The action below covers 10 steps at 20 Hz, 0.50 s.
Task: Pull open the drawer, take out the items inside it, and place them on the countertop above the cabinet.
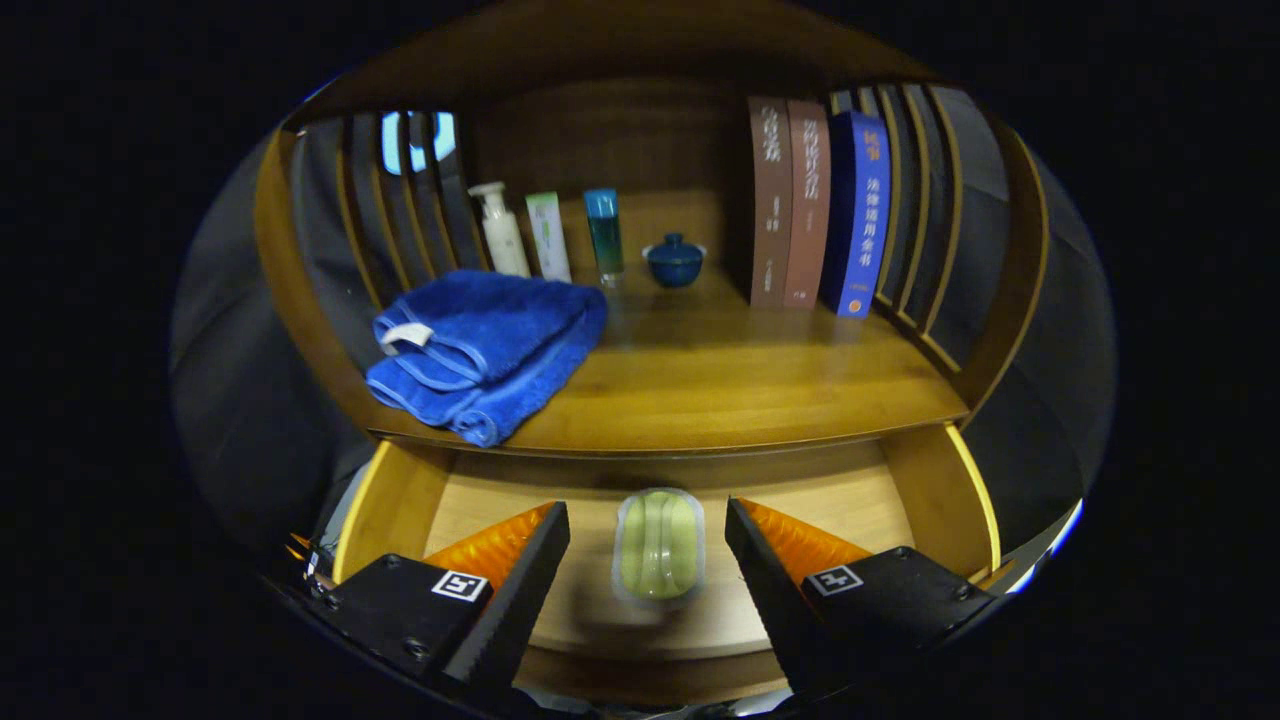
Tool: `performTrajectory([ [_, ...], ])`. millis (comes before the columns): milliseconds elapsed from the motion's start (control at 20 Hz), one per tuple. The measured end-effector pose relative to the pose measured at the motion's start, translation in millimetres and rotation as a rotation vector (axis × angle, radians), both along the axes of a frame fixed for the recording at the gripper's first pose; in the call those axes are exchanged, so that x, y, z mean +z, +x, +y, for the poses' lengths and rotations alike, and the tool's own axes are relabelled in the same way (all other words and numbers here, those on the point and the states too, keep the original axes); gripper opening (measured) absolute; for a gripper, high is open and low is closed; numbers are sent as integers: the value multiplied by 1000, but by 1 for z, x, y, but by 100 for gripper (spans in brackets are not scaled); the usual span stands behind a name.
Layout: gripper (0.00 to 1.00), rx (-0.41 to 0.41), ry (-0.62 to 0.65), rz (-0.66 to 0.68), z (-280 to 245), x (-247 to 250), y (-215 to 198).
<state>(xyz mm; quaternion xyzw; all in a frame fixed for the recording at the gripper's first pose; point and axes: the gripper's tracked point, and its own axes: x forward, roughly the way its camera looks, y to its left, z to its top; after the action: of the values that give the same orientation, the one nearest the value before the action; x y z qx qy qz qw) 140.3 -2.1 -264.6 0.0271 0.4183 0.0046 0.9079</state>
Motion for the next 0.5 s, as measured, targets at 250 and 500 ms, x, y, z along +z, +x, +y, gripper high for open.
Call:
performTrajectory([
  [250, 98, -4, -3, 192, -2, -55, 6],
  [500, 55, -33, 5, 339, -7, -83, -3],
])
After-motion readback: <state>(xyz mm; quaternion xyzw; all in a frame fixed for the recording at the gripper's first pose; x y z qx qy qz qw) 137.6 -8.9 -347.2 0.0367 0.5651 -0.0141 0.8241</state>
